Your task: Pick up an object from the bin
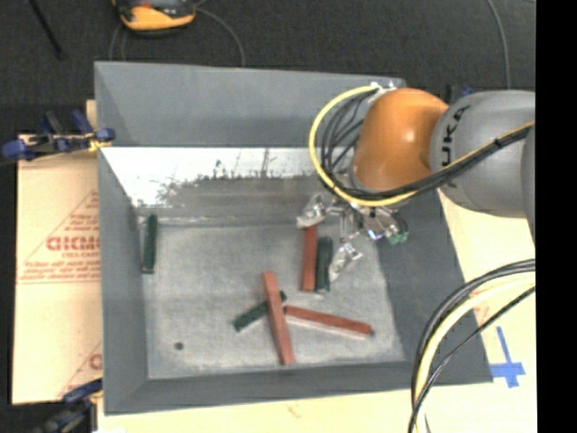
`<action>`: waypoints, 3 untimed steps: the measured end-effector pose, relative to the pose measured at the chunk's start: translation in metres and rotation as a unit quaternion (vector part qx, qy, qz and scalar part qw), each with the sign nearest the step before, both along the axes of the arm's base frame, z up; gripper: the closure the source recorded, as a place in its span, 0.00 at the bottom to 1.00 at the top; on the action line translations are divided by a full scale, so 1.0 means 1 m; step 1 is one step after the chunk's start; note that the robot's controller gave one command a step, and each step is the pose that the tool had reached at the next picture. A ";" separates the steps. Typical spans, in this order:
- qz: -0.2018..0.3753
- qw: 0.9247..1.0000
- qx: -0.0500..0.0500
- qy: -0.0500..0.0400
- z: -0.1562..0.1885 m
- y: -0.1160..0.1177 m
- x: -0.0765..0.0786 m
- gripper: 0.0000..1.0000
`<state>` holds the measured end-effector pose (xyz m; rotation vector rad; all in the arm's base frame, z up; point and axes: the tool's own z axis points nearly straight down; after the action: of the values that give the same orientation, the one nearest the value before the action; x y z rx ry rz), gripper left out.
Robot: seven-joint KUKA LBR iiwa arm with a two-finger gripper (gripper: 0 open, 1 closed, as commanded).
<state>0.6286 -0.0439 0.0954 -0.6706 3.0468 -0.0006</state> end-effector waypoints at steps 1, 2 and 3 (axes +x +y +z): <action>-0.012 1.000 -0.001 0.007 -0.017 -0.010 -0.005 0.00; 0.310 0.951 -0.010 0.011 -0.015 0.004 -0.008 1.00; 0.310 0.951 -0.010 0.011 -0.015 0.004 -0.008 1.00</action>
Offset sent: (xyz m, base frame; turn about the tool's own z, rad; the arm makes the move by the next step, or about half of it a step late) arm -0.0123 0.0095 -0.0254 -0.6376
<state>0.6205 -0.0401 0.0800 -1.5948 2.7122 -0.0119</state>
